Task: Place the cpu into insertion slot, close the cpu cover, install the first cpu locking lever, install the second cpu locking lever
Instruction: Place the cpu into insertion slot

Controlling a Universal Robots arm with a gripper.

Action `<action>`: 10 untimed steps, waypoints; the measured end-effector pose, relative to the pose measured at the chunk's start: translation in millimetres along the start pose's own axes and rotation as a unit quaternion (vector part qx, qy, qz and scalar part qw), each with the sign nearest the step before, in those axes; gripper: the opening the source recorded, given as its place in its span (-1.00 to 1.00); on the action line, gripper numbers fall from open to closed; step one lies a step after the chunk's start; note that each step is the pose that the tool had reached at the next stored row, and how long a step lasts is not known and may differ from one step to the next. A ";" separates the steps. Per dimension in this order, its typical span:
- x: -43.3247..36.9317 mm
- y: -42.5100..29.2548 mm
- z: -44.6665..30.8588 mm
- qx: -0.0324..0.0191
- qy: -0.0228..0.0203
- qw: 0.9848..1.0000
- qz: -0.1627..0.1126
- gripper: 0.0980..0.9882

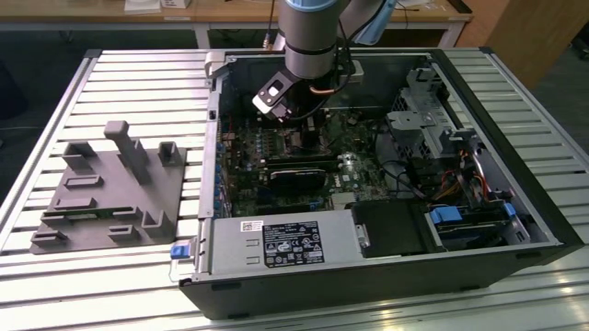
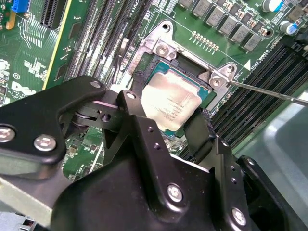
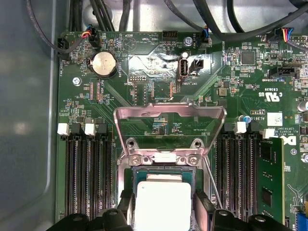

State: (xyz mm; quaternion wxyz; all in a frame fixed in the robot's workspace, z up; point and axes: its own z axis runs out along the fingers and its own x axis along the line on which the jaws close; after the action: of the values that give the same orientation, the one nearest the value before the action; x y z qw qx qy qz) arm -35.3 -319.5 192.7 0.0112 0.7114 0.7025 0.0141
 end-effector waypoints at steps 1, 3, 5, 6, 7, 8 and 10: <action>0.0 0.0 0.0 0.000 0.000 1.000 0.000 0.16; 0.0 0.0 -0.3 0.000 0.000 1.000 0.000 0.16; 0.0 0.0 -1.8 0.000 0.000 1.000 0.000 0.16; 0.0 0.1 -2.7 0.000 0.000 1.000 0.000 0.16; 0.0 0.1 -3.0 0.000 0.000 1.000 0.000 0.16; 0.0 0.1 -3.0 0.000 0.000 1.000 0.000 0.16; 0.0 0.1 -3.0 0.000 0.000 1.000 0.000 0.16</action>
State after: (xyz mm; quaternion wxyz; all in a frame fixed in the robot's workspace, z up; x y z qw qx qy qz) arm -35.3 -319.4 195.7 0.0113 0.7114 0.7025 0.0141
